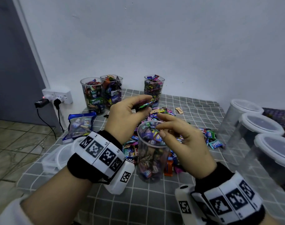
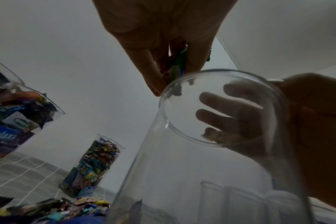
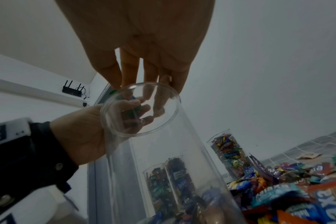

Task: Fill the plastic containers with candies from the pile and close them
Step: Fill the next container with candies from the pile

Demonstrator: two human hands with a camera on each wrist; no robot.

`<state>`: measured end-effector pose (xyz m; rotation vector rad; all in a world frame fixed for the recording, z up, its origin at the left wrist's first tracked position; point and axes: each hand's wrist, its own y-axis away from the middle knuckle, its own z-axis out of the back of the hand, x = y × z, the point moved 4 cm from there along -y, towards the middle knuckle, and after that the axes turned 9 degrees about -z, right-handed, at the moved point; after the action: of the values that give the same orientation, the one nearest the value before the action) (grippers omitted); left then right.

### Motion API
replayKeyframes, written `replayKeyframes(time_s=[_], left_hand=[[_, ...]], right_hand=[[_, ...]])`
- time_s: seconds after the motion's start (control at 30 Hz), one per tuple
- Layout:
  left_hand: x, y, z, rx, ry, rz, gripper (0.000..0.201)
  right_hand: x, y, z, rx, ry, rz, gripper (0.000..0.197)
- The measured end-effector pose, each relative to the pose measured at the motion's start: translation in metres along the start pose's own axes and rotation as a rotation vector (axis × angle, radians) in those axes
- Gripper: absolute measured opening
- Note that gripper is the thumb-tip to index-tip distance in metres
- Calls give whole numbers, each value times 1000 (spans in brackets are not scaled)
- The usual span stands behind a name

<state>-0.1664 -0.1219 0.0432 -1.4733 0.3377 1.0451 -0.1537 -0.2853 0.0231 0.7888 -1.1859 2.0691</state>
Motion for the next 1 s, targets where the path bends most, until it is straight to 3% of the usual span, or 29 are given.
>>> replayKeyframes(time_s=[0.07,0.2,0.43,0.8,0.9,1.0], left_hand=[[-3,0,-2,20,12,-3,35],[-7,2,-6,56,-3,-9,34],[-13,3,-14,195,-19,-26,35],[-19,6,-21,351,-194,-70,39],[-20,6,-22,383,-251,-52,37],[-21,6,-23,404,-266,-30,36]], right_hand=[[-3,1,1,36,-116,-70,23],[-10,2,1,69,-329,-170,45],[-34,8,-8,275,-284,-403,111],[-39,10,-8,241,-249,-436,103],[-41,10,-8,250,-247,-441,92],[-41,10,-8,239,-201,-441,97]])
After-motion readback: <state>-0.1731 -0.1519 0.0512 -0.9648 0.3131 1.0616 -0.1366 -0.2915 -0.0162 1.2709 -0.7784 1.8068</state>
